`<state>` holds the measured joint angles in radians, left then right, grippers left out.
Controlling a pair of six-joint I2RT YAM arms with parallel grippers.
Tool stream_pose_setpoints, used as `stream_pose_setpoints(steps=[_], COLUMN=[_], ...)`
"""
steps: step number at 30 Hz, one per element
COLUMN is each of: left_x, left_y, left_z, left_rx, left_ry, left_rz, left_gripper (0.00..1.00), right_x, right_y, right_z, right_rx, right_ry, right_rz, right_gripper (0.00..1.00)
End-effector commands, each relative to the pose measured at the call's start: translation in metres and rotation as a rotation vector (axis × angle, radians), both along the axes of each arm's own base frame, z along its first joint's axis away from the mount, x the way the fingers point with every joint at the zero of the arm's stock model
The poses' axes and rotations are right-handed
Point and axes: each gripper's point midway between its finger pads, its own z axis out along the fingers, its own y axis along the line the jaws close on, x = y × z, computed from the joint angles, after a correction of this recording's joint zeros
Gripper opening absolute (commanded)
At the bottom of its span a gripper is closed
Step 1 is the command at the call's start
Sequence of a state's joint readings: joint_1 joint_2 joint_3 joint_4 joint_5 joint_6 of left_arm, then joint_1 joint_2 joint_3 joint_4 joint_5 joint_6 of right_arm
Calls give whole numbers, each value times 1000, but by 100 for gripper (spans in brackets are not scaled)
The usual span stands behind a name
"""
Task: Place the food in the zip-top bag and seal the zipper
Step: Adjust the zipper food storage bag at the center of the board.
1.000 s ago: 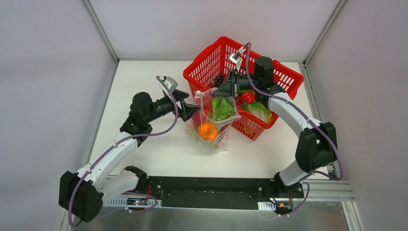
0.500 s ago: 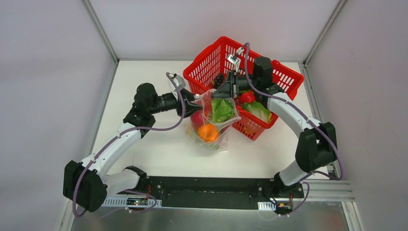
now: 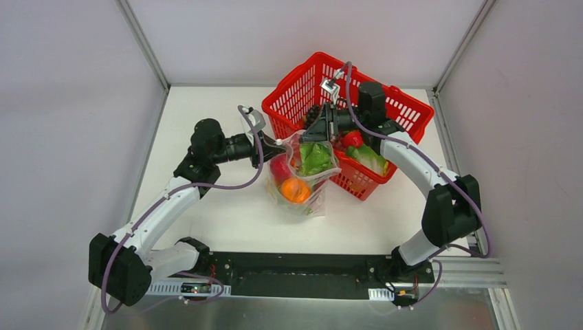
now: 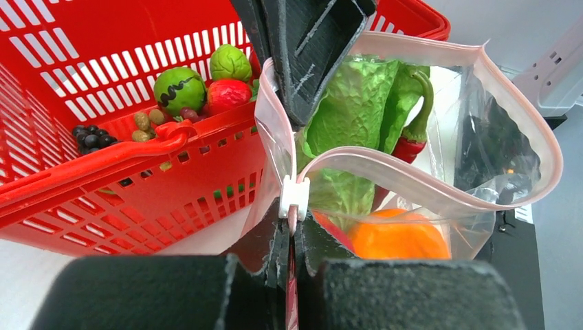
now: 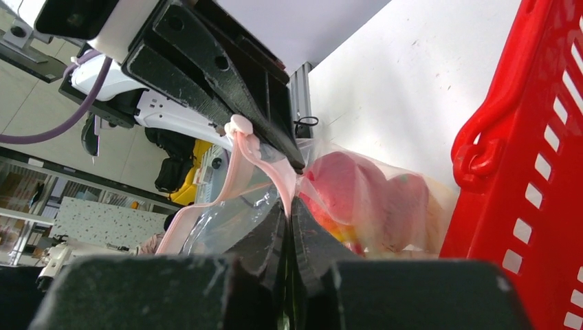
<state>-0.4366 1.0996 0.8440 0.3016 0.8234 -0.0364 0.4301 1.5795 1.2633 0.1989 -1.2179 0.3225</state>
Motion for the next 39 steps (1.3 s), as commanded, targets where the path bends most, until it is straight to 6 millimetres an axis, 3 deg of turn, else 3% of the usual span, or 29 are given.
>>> stream_pose_setpoints(steps=[1, 6, 7, 10, 13, 17, 23, 31, 38, 39], left_x=[-2, -14, -17, -28, -34, -39, -51, -63, -73, -75], left_y=[13, 22, 23, 27, 30, 30, 27, 28, 31, 31], left_z=[29, 42, 43, 44, 39, 36, 47, 45, 48, 49], left_rx=[-7, -24, -23, -13, 1, 9, -28, -26, -20, -21], left_ry=[-111, -127, -126, -109, -88, -56, -7, 6, 3, 2], left_rz=[56, 81, 83, 76, 71, 56, 20, -4, -14, -19], left_gripper=[0, 0, 0, 0, 0, 0, 0, 0, 0, 0], right_x=[0, 1, 1, 1, -7, -27, -51, -59, -96, -98], right_y=[0, -3, -5, -10, -15, -7, 24, 33, 48, 51], right_z=[29, 40, 42, 54, 70, 79, 60, 85, 92, 86], right_rx=[17, 9, 4, -5, 11, 21, -72, 41, 105, 83], right_ry=[-120, -133, -142, -189, -258, -387, -700, -906, -1018, -1023], right_rz=[-31, -84, -100, -166, -184, -154, -132, -121, 12, 30], right_gripper=[11, 41, 51, 64, 71, 72, 63, 56, 55, 55])
